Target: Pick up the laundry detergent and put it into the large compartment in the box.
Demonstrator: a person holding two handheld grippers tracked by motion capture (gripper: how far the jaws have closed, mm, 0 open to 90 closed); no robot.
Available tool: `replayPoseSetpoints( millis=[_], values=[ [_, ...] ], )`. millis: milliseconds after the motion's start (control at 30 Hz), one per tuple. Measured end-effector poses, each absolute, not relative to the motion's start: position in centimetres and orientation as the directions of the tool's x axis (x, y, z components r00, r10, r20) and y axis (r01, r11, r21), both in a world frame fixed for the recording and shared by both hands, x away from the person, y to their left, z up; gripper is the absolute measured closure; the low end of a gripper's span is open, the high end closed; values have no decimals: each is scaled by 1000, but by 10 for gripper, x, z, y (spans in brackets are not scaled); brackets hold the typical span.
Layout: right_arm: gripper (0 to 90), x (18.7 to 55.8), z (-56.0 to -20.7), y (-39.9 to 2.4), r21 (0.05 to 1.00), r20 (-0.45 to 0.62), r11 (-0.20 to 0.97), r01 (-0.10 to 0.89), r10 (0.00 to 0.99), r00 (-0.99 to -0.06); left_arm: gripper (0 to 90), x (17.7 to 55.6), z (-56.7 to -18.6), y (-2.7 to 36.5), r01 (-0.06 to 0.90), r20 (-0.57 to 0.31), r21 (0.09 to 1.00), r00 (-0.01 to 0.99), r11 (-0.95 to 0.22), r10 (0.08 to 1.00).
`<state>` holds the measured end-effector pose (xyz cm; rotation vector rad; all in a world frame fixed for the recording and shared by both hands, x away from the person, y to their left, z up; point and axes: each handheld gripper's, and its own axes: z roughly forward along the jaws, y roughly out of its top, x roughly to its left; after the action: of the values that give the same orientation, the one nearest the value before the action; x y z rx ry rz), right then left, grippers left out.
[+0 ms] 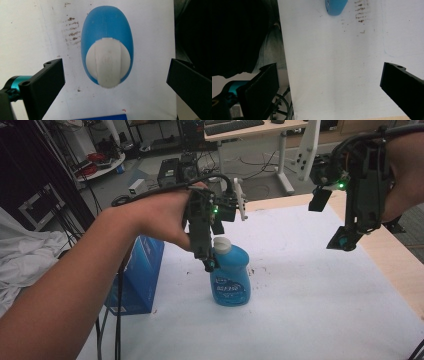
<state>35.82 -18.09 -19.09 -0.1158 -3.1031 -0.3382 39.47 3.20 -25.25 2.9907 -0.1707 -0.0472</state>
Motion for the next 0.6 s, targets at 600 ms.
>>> replayPoseSetpoints(
  millis=[600],
  values=[
    [15, 362, -197, -182, 210, 35, 975, 74, 69, -997, 17, 398, -287, 8, -136, -33, 70, 990, -988, -138]
  ],
)
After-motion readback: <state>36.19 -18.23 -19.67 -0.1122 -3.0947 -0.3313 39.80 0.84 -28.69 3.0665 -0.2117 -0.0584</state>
